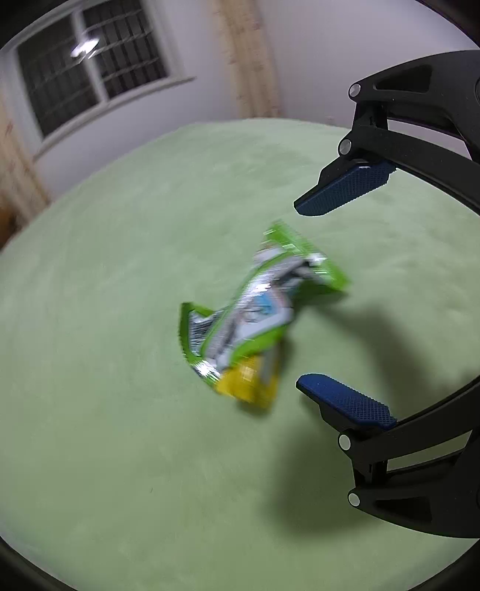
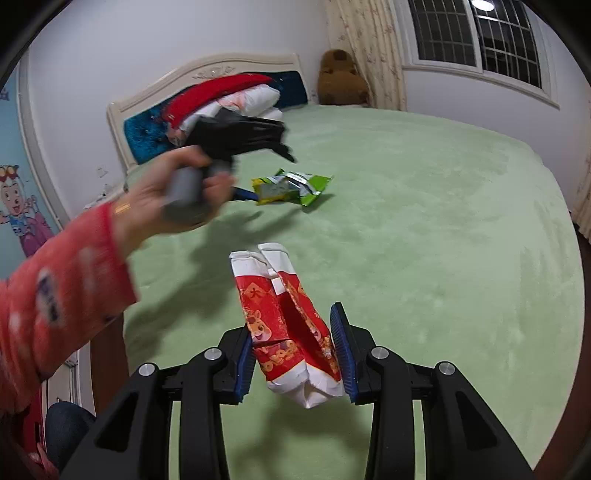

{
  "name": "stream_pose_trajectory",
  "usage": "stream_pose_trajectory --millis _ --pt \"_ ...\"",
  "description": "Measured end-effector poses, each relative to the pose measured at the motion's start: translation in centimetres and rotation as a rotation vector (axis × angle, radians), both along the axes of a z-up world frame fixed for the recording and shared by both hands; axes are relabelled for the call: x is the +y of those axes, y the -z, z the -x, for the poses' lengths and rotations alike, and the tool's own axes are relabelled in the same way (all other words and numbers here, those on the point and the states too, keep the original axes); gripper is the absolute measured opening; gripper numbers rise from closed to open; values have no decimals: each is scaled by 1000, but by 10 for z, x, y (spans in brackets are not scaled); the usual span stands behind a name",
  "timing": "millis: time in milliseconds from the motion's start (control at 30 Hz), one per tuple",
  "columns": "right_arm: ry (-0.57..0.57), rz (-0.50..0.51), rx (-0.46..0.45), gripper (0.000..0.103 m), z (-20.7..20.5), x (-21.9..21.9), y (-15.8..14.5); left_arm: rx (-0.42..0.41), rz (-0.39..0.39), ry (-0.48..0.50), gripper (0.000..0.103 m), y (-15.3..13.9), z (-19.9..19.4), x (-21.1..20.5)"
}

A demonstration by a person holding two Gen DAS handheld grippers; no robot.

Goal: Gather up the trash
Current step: 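Grasp the green-yellow snack wrapper with the left tool while the right tool holds the packet, then lower the wrapper and packet into the orange bucket and open both tools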

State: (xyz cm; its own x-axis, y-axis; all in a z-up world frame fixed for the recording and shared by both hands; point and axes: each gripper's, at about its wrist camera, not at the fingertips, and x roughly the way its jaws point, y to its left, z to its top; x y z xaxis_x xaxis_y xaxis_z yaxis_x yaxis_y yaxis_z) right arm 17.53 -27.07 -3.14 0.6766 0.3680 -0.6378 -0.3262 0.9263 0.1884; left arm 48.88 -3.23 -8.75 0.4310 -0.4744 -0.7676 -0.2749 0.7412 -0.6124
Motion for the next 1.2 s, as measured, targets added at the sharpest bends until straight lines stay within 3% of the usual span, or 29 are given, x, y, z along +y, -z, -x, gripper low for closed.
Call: stream_pose_trajectory --millis 133,200,267,367,467,667,800,967,1100,1200 --pt "-8 -64 0 38 0 -2 2 125 -24 -62 83 22 -28 -12" --pt "-8 -71 0 38 0 -4 2 140 -51 -78 78 24 -31 -15" --pt "-8 -83 2 38 3 -7 2 119 -100 -72 58 21 -28 -18" --pt "5 -92 -3 38 8 -12 -2 74 -122 -26 44 17 -22 -19" --pt "17 -93 -16 38 11 -15 -8 35 -112 -3 39 13 -9 -12" --pt "29 -69 -58 38 33 -14 -24 -22 -167 85 38 -5 24 -3" --pt "22 -59 -76 38 51 -7 -37 -116 -232 197 38 -39 76 -2" --pt "3 -42 -78 38 82 7 -48 -216 -282 359 38 -78 173 6" --pt "-11 -25 -57 38 114 20 -47 -263 -295 446 38 -88 255 21" --pt "-24 -20 -17 38 140 29 -37 -269 -300 496 38 -80 313 33"
